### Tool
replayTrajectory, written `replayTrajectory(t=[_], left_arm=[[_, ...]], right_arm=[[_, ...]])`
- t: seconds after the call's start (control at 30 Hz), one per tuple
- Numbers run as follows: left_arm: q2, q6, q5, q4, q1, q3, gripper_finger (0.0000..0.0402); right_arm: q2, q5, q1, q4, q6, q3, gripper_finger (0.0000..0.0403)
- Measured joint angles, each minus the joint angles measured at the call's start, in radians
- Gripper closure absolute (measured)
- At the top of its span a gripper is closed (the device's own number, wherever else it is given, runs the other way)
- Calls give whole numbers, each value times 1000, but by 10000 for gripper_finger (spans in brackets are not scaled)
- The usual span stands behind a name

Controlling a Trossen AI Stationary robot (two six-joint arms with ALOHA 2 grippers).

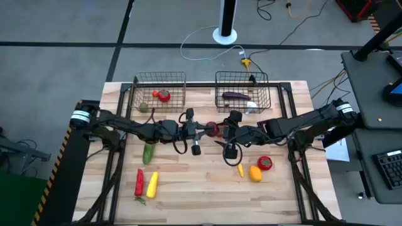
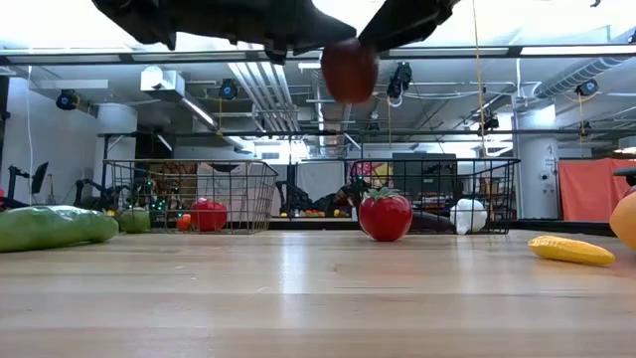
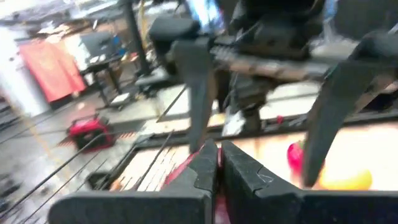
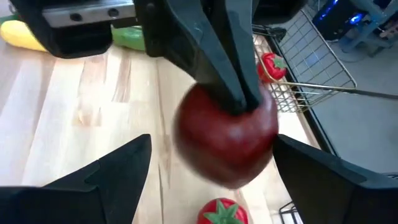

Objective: Sort produce into baskets
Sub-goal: Put the apple into the left wire basket

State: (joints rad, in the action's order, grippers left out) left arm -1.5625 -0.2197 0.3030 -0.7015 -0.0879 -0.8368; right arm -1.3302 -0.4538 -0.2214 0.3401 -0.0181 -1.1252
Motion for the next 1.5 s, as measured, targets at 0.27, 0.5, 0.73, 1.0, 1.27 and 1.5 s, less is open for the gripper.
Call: replayTrajectory(t=[0.27,0.5,0.73,1.0,1.27,1.5], left_arm=[[156,12,190,313,68,0,401],[283,45,262,554,172,0,401],[372,110,309,754,364,0,401],[357,197,12,812,641,0,401],[240,275,-77,761,705,0,401],[147,289,-26,750,734,0,401]], right_arm=[[0,12,0,2,9,0,85],[0,8,0,2,16,0,80],[0,8,0,1,21,0,89],[0,8,0,0,20,1,89],[-1,8,0,0,17,2,93],[-1,8,0,0,18,4,94]])
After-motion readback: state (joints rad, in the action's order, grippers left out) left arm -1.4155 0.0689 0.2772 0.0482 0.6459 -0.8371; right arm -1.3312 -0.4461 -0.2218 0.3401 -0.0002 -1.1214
